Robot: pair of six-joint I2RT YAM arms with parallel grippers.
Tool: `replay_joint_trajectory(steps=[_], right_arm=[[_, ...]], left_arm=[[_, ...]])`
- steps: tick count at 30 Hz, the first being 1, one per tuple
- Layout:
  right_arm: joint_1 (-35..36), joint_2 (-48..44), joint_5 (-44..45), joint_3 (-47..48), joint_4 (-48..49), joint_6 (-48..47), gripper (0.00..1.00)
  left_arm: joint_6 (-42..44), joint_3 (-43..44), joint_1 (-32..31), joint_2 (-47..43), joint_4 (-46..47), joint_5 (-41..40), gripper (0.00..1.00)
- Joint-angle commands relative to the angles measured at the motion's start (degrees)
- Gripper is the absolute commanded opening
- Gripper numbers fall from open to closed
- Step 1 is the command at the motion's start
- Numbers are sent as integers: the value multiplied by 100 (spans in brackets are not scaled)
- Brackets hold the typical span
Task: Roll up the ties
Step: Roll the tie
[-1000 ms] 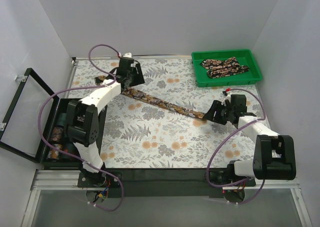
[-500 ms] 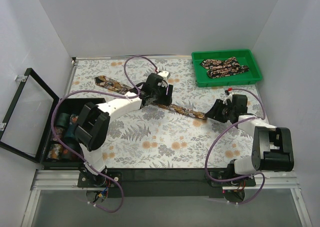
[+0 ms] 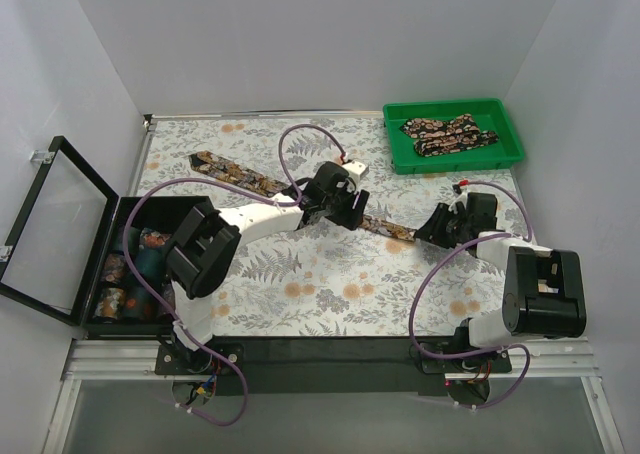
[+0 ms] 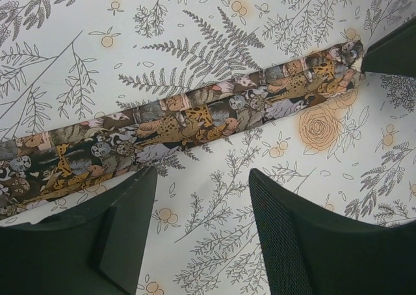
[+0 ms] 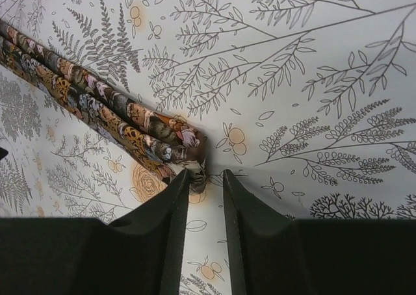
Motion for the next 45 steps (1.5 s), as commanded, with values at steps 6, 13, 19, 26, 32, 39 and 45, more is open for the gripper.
replay_joint_trajectory(steps=[6,13,19,26,32,39,45], right_arm=[[-218,93,26,-182,167,67,27],[-227,-90,-114,-156,158,41,22],[-192,-549,-317,-85,184,32,42],[-130,-364,-633,-103,395,85,52],[-25,31,-748,-15,527,146,55],[19,313,-669,-15,659,181,51],[19,453,-572,20,650,199,45]], left_arm=[[327,231,-178,208,243,63,54],[714,547,-354,533,339,-77,53],[644,741,-442,744,348,-95,49],[530,873,-442,841,348,-183,48],[468,979,-460,938,348,-183,48],[459,961,-469,929,357,-157,49],[521,891,-477,885,357,-192,51]])
